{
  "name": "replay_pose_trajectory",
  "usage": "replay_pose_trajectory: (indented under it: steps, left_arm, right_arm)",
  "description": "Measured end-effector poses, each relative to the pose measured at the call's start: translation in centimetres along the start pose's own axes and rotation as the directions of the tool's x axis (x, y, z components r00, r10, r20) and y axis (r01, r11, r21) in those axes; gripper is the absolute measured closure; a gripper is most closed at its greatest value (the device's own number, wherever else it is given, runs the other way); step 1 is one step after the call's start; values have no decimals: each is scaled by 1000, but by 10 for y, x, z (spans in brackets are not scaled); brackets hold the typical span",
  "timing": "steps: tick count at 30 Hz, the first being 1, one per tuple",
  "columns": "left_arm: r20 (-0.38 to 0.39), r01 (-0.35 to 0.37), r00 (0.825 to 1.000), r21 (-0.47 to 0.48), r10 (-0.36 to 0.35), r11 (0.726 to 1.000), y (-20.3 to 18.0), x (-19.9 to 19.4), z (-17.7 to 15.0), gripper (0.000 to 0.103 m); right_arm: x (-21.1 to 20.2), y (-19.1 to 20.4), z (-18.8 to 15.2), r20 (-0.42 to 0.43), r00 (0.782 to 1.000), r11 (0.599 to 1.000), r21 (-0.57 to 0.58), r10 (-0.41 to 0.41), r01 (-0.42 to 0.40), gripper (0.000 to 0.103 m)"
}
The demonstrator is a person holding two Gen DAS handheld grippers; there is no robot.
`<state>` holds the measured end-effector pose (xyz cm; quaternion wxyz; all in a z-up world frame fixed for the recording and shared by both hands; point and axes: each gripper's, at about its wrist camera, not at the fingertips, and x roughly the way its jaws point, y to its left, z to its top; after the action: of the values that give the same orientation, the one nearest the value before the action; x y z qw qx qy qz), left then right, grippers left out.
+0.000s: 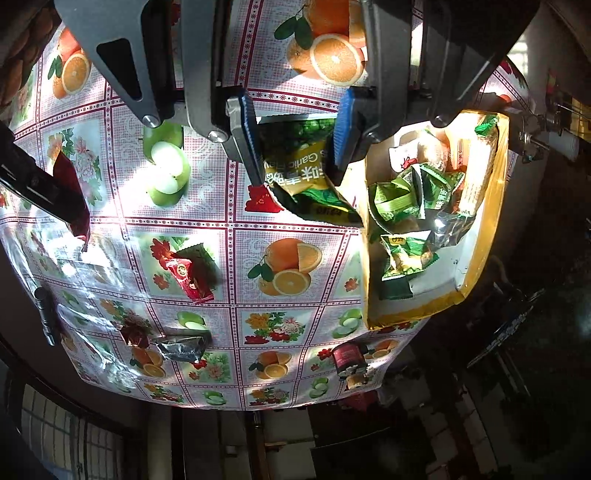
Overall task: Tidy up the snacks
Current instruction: 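Lift both held snacks and carry them over the white tray, then lower the chip bag and red candy into the tray, open both tools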
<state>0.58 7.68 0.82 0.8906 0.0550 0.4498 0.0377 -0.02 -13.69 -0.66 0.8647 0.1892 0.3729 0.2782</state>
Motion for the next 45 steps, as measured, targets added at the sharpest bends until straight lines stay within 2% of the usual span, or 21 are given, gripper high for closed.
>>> replay_pose_trajectory:
  steps: [18, 30, 33, 41, 45]
  left_arm:
    - [14, -3, 1000, -78, 4, 997, 37, -8, -9, 66]
    - [10, -5, 1000, -134, 7, 991, 67, -5, -12, 66]
    - [18, 17, 1000, -180, -14, 984, 87, -6, -9, 66]
    - [23, 12, 1000, -321, -5, 947, 153, -4, -6, 66]
    - [8, 23, 1000, -358, -21, 934, 169, 5, -7, 66]
  right_arm:
    - [21, 36, 0, -43, 999, 998, -57, 17, -19, 85]
    - [50, 67, 6, -86, 995, 991, -112, 60, -69, 85]
    - [62, 76, 8, -103, 992, 988, -124, 75, -88, 85]
    - [107, 111, 19, -145, 979, 974, -153, 143, -165, 85]
    - [134, 129, 27, -162, 974, 968, -167, 160, -187, 85]
